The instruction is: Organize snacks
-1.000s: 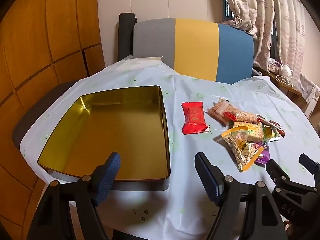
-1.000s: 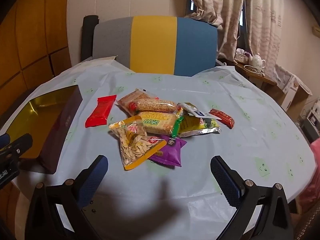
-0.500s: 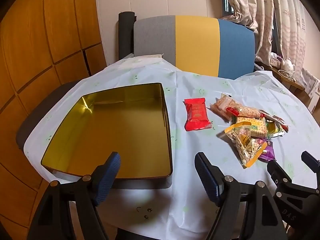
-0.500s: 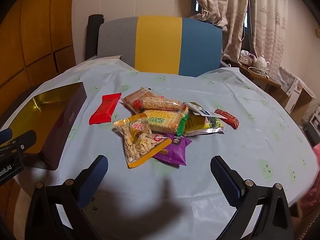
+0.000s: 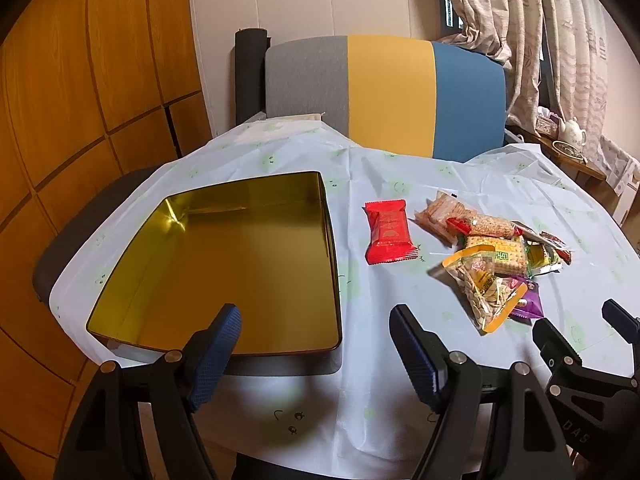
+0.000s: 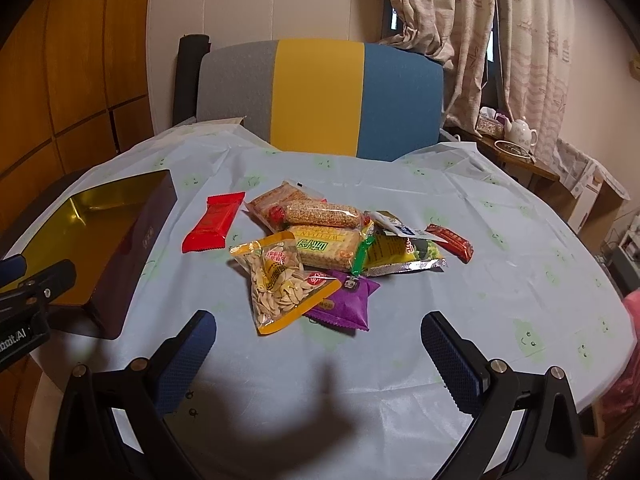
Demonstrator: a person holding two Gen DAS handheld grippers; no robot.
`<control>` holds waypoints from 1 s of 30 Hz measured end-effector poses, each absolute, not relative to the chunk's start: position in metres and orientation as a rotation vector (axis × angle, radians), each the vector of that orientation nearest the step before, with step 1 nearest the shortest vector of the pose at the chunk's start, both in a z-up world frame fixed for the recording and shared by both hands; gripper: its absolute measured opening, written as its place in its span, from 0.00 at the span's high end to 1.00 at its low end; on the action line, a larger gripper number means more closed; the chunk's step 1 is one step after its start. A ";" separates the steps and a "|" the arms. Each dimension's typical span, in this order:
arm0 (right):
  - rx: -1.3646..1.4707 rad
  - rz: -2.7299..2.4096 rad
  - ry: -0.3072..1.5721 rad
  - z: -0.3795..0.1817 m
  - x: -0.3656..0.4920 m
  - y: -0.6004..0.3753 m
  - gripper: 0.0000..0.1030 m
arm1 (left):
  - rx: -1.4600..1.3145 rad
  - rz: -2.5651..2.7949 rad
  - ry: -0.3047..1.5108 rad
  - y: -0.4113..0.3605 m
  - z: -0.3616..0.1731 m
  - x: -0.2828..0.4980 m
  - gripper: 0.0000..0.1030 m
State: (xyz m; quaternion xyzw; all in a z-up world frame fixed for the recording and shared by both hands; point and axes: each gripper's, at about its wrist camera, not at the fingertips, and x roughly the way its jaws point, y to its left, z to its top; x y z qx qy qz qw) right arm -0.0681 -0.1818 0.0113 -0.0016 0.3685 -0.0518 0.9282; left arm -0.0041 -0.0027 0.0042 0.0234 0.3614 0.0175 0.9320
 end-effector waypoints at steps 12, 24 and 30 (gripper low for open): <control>-0.006 -0.098 0.755 0.011 -0.071 -0.181 0.00 | 0.053 0.033 0.741 -0.004 0.006 -0.003 0.24; 0.009 -0.100 0.755 0.010 -0.071 -0.187 0.00 | 0.072 0.021 0.738 -0.010 0.007 -0.007 0.24; 0.019 -0.107 0.753 0.010 -0.073 -0.190 0.00 | 0.078 0.012 0.735 -0.013 0.009 -0.009 0.24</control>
